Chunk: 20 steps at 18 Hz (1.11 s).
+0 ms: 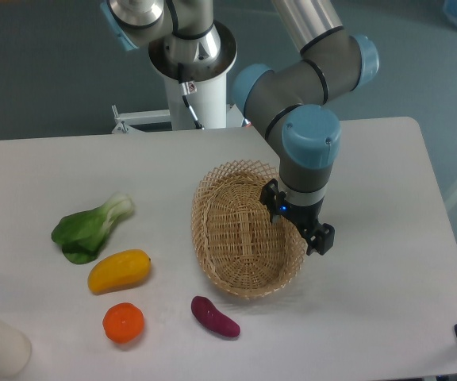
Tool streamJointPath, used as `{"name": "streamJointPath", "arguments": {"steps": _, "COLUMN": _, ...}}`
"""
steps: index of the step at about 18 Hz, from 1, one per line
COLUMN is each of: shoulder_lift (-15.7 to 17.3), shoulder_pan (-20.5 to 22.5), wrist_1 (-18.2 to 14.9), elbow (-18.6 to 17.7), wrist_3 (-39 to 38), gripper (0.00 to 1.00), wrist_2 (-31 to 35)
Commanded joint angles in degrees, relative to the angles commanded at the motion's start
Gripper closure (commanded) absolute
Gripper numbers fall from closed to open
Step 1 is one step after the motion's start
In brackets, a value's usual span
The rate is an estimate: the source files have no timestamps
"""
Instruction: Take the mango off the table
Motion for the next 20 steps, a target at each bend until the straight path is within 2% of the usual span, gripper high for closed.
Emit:
{"name": "streamJointPath", "arguments": {"steps": 6, "shoulder_lift": -0.5, "shoulder_pan": -0.2, "wrist_1": 0.6, "elbow": 0.4, "wrist_3": -0.6, "gripper": 0.00, "wrist_2": 0.0}}
{"name": "streamJointPath", "arguments": {"steps": 11, "shoulder_lift": -0.7, "shoulder_pan": -0.8, "wrist_1": 0.5, "elbow": 0.5, "wrist_3": -6.6, "gripper": 0.00, "wrist_2": -0.9}}
{"name": "streamJointPath", "arguments": {"steps": 15, "shoulder_lift": -1.0, "shoulder_pan": -3.0, "wrist_1": 0.5, "elbow": 1.1, "wrist_3": -10.4, "gripper": 0.00, "wrist_2": -3.4}}
{"name": "streamJointPath", "arguments": {"steps": 20, "shoulder_lift": -1.1, "shoulder_pan": -8.3, "wrist_1": 0.4, "elbow": 1.4, "wrist_3": -16.0, "gripper": 0.00, "wrist_2": -4.8}}
